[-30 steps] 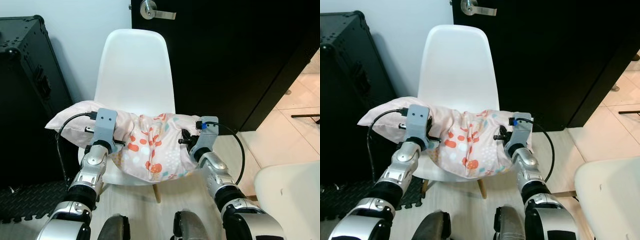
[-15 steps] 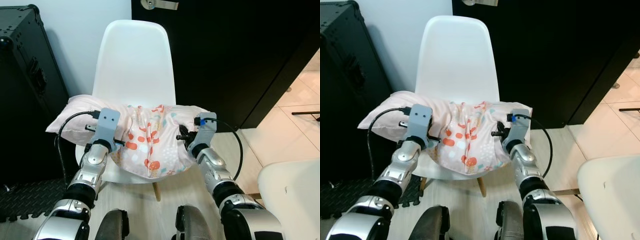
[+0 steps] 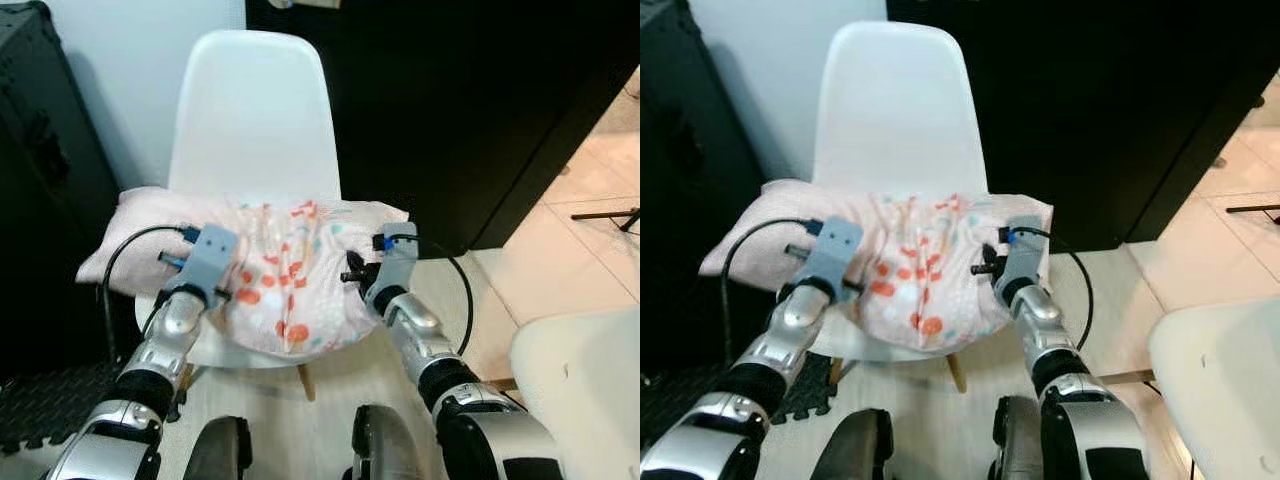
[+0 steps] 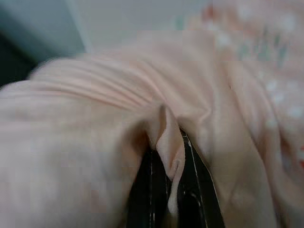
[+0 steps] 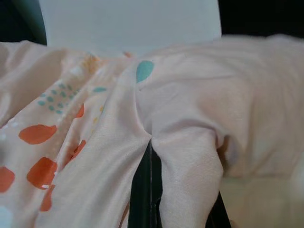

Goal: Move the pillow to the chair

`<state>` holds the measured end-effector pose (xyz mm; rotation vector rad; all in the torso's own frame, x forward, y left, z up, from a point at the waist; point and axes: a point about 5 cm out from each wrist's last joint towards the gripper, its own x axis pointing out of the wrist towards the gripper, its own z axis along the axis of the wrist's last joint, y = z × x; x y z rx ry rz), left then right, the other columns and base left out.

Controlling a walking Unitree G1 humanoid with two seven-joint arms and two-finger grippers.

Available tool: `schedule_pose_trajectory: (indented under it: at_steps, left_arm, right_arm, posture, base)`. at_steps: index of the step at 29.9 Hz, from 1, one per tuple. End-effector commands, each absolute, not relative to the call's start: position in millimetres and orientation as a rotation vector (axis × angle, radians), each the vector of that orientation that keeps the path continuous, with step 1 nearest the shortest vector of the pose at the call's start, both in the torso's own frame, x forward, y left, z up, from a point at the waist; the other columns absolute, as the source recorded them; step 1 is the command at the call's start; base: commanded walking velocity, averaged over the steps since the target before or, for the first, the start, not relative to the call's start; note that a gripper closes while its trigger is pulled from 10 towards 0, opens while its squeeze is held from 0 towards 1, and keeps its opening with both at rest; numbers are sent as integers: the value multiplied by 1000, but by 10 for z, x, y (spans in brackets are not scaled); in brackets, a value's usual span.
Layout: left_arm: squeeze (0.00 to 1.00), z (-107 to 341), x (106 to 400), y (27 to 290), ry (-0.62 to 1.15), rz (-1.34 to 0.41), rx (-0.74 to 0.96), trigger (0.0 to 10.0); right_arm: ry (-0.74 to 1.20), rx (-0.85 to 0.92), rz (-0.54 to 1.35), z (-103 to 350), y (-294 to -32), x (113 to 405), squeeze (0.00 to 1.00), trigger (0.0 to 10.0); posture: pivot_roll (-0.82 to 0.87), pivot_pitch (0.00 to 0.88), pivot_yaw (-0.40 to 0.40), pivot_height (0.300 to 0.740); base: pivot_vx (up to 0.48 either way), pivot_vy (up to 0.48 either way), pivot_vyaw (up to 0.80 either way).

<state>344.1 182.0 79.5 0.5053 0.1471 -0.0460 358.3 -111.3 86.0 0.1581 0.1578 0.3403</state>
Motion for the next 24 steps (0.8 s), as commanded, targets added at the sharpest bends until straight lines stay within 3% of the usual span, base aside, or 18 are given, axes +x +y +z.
schedule_pose_trajectory:
  at_steps: [1,7,8,15,19,24]
  left_arm:
    - [0,700,3399,1825,197,-69,545,10000]
    - [0,576,3323,1916,272,-26,533,10000]
    - [1000,497,3260,2002,320,32,487,10000]
    - [1000,330,3011,2308,398,199,347,10000]
    - [1000,310,2934,2357,401,223,337,10000]
    - [1000,249,2618,2347,382,254,298,10000]
  right_arm:
    - [184,141,388,815,-1034,3553,0,10000]
    - [197,116,400,762,-1041,3517,0,10000]
    - [208,123,393,727,-1071,3498,1000,10000]
    - [214,179,361,656,-1206,3445,1000,10000]
    - [208,208,352,642,-1246,3426,1000,10000]
    - [172,248,319,595,-1406,3334,1000,10000]
  posture:
    - [17,128,-117,587]
    - [9,127,-113,587]
    - [5,126,-112,587]
    - [5,114,-114,587]
    - [7,111,-116,587]
    - [2,103,-111,587]
  base:
    - [0,0,0]
    - [0,0,0]
    - [0,0,0]
    - [0,0,0]
    - [0,0,0]
    - [0,0,0]
